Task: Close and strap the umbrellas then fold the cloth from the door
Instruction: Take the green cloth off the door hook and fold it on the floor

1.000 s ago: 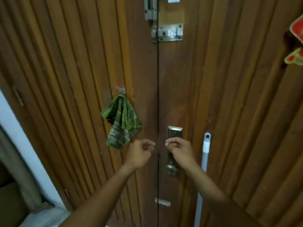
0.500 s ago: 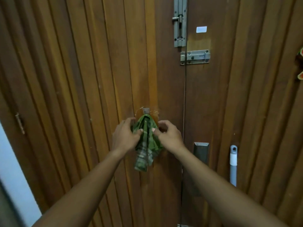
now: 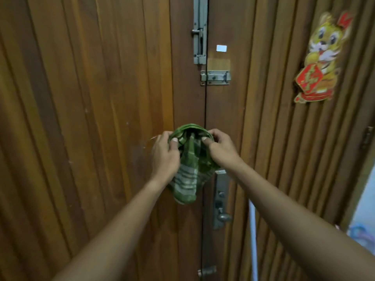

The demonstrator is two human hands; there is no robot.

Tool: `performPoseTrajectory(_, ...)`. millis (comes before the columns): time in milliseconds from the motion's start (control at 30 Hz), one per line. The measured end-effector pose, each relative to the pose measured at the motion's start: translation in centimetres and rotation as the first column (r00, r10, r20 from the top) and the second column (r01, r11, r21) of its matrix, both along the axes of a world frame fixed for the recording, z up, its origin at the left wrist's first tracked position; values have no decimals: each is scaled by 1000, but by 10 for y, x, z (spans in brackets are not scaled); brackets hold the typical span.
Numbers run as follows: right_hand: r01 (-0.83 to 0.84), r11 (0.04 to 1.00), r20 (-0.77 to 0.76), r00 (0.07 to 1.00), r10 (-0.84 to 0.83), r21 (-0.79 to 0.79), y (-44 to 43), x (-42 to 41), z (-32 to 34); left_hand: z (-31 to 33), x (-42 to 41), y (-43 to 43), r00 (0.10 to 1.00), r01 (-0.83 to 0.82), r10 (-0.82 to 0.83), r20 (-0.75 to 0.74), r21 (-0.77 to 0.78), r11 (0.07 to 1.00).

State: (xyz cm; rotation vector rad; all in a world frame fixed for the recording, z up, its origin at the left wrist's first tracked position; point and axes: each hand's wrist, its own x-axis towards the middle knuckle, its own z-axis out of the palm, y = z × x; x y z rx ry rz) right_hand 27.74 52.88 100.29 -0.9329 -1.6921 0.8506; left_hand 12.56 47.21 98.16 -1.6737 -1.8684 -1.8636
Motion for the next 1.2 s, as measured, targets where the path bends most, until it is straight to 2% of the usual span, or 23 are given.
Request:
performPoseTrajectory(67,29,1000,29,999,-29,12,-2,37,-6,-3,30,-1,990,139,-138,44,-32,990)
performPoseTrajectory(133,69,997,74,995,-70,19,-7,84,-20,-11,58,3,960,278,-271,64,-187,942)
performPoseTrajectory(233,94,994,206,975,-81,-52,-23,171,-42,-30,107,5,881,461,-463,103,-408,788)
performPoseTrajectory(400,149,978,401,913,-79,-147,-67,329,-84,-71,229,-7,737,622,-661,139,-520,585)
performPoseTrajectory(500,240,959,509,850,-132,-153,-103,420,-107,-104,315,-10,658,623,-752,42,-591,512)
performPoseTrajectory(600,334,928,598,782,-176,-164,-134,504,-135,-131,399,-15,589,609,-808,14,-665,433)
performPoseTrajectory(733,446,866,626,748,-221,-227,-169,596,-169,-153,496,-29,467,587,-882,-65,-722,365)
performPoseTrajectory(933,568,748,605,743,-285,-345,-197,680,-218,-198,580,-28,313,457,-912,-265,-800,389)
performPoseTrajectory(1200,623,589,566,763,-312,-515,-189,719,-330,-307,640,10,192,431,-970,-147,-876,218)
